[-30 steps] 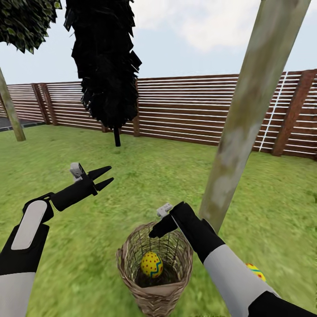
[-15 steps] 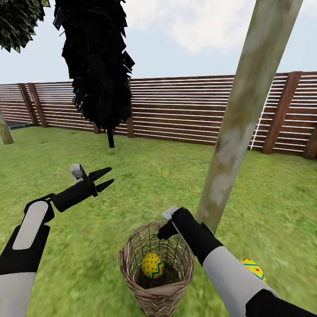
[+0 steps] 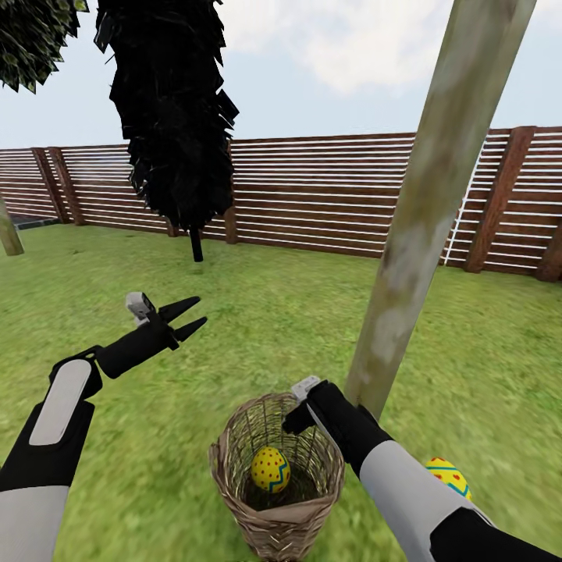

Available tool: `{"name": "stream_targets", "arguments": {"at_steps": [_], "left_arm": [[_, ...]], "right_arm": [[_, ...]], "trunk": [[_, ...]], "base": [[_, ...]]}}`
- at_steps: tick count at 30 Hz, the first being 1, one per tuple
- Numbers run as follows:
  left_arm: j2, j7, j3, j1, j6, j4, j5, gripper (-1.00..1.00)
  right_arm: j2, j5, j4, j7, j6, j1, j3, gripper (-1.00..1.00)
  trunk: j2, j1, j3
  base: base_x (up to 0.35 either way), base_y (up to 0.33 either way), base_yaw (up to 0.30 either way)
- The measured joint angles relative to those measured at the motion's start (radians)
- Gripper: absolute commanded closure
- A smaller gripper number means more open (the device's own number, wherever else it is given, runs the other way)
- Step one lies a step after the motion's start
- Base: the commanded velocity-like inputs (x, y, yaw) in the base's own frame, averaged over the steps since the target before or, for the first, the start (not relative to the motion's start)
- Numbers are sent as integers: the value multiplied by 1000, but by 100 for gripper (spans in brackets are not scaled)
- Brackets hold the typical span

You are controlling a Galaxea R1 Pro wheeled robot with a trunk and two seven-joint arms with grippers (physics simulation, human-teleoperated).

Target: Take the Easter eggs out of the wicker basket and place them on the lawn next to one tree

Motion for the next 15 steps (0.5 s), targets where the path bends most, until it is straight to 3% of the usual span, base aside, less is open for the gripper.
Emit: {"name": "stream_targets", "arguments": {"at_steps": [4,9,15], "left_arm": [[-1,-2,-2,0,0,0,-1,-100],[-1,-2,-2,0,0,0,-1,-100],[-1,-2,-2,0,0,12,0,-100]], "right_arm": [[0,-1,6,1,0,0,2,-100],[0,-6,15,9,-3,0,45,-100],[0,-64,14,14,-6,-1,66,-100]], "trunk": [[-28,15,-13],[-63,35,-28],[-84,46,-38]], "base": [[0,0,0],[0,0,0],[0,0,0]]}}
